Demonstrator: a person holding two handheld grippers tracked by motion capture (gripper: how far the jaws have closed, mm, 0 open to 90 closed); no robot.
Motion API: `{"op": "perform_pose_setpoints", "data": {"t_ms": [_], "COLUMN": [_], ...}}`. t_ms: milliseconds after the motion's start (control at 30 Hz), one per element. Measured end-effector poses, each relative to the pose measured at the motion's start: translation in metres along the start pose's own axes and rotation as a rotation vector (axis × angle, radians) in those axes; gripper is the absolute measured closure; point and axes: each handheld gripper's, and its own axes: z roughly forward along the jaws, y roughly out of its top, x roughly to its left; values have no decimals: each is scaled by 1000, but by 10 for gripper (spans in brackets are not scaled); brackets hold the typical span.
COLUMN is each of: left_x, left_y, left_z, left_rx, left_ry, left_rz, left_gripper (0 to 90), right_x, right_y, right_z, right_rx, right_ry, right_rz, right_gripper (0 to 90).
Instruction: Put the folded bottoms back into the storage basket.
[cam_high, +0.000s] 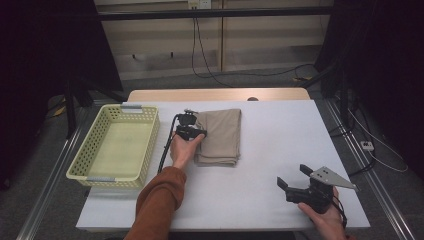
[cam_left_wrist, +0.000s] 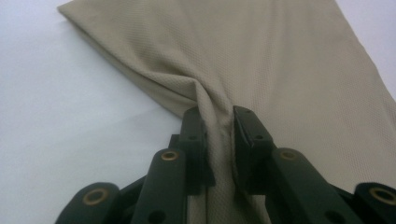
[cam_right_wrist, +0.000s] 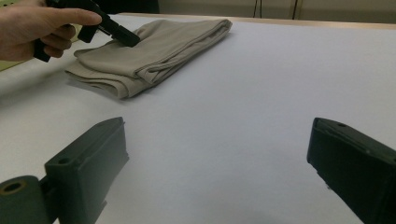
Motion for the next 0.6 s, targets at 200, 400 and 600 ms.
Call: {"op": "perform_pose_setpoints", "data": {"t_ms": [200, 400, 600], "left_x": [2, 0, -5], "left_y": [-2, -7, -2], "left_z": [0, -2, -14], "left_rx": [-29, -86, -140], "left_ry": [-27, -37, -43], "left_rz": [30, 40, 57], "left_gripper": [817, 821, 823], "right_x": [-1, -2, -2], "right_y": [0, 0, 0], "right_z": [0, 0, -1], "right_rx": [1, 4, 0], "right_ry": [-3, -3, -5], "right_rz": [5, 11, 12], "right_gripper": [45, 46, 46]}}
